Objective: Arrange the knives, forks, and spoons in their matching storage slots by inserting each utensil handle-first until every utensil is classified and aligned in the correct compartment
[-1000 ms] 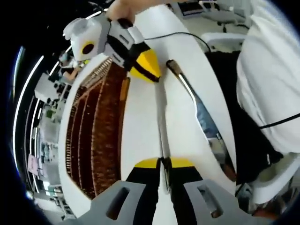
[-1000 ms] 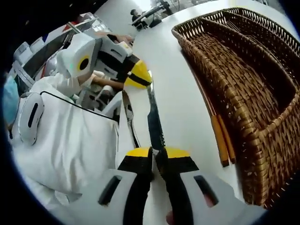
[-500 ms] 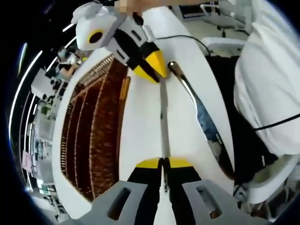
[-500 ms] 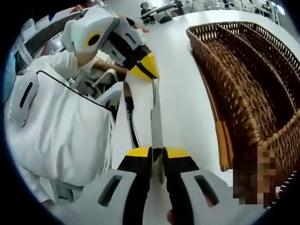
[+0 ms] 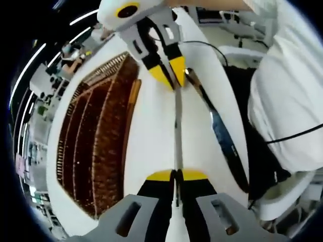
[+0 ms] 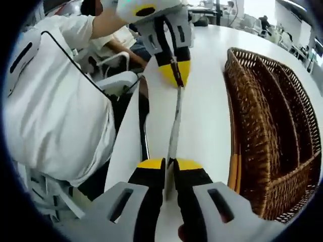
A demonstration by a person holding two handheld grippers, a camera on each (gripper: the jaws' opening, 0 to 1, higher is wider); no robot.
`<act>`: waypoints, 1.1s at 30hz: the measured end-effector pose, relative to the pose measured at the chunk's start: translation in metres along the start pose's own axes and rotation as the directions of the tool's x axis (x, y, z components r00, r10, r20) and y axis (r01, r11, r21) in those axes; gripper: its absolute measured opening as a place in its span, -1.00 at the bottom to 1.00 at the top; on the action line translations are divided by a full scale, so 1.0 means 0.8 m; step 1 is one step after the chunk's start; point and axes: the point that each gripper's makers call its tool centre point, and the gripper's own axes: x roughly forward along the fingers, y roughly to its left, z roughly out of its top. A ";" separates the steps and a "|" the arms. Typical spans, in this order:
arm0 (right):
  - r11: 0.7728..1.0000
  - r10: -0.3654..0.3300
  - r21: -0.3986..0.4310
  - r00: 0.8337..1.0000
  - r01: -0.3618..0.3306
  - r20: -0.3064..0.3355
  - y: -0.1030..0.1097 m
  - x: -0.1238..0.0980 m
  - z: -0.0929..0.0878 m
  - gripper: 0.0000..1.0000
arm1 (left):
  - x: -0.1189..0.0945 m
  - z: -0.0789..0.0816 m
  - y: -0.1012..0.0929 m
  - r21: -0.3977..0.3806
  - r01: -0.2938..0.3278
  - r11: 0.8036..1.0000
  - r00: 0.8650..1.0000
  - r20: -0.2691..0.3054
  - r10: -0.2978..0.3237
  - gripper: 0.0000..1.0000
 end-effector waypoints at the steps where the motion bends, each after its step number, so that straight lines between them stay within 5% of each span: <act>1: 1.000 -0.006 -0.004 1.000 0.006 -0.002 -0.001 0.000 0.000 -0.87 | 0.000 0.000 0.000 -0.006 0.007 1.000 1.000 0.000 -0.007 -0.94; 9: 0.998 -0.056 -0.024 0.998 0.056 0.002 -0.013 -0.004 -0.004 -0.95 | 0.001 -0.001 0.003 -0.053 0.043 0.998 0.999 0.016 -0.043 -0.93; 33: 0.992 -0.019 0.128 0.999 0.013 0.046 -0.017 -0.003 -0.003 -0.97 | 0.004 -0.004 -0.002 -0.042 0.048 0.998 0.998 0.047 -0.046 -0.92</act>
